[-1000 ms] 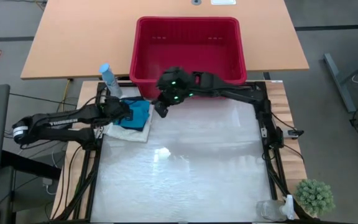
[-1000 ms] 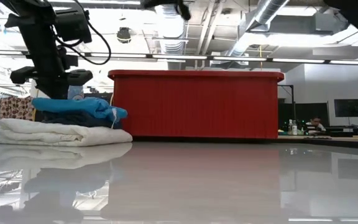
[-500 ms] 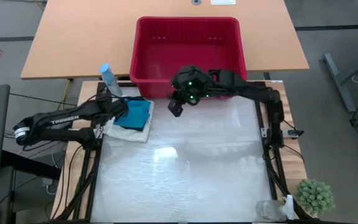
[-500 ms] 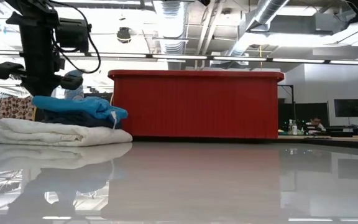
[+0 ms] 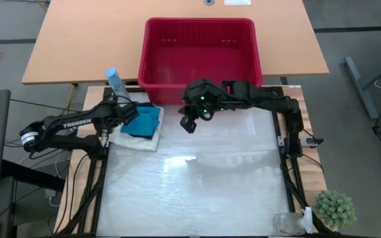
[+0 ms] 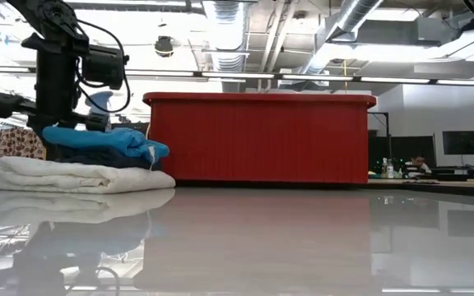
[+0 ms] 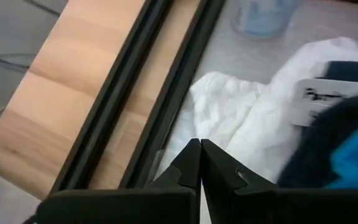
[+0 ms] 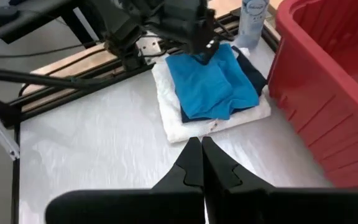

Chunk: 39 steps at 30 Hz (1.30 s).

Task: Fold Laundry from Bin
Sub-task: Put the stacked clothes into the red bin

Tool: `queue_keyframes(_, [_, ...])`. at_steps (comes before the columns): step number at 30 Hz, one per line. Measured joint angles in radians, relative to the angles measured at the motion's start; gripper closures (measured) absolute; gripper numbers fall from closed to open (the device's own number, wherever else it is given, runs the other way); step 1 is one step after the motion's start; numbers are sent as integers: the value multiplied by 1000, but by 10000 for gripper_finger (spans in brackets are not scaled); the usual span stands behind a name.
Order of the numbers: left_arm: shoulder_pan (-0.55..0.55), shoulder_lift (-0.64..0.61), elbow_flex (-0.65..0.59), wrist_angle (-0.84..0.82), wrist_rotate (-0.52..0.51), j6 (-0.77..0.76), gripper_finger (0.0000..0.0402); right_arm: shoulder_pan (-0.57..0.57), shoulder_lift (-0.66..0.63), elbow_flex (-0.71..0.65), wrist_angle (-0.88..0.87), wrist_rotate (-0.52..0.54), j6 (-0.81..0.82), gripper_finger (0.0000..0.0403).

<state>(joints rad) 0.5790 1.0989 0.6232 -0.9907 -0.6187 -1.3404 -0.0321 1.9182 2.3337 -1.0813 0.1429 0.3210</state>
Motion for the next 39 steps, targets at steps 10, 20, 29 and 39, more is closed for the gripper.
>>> queue_keyframes(10, [0,100,-40,125,13,-8,401,71,-51,0,-91,89,22,386])
queue_keyframes(20, [-19,312,-36,338,189,121,401,102,-231,0,-346,395,147,386])
queue_keyframes(29, [-159,375,-24,545,256,156,401,113,-360,1,-395,491,176,386])
queue_keyframes(39, [-316,382,-25,937,442,286,401,56,-367,1,-401,496,136,386])
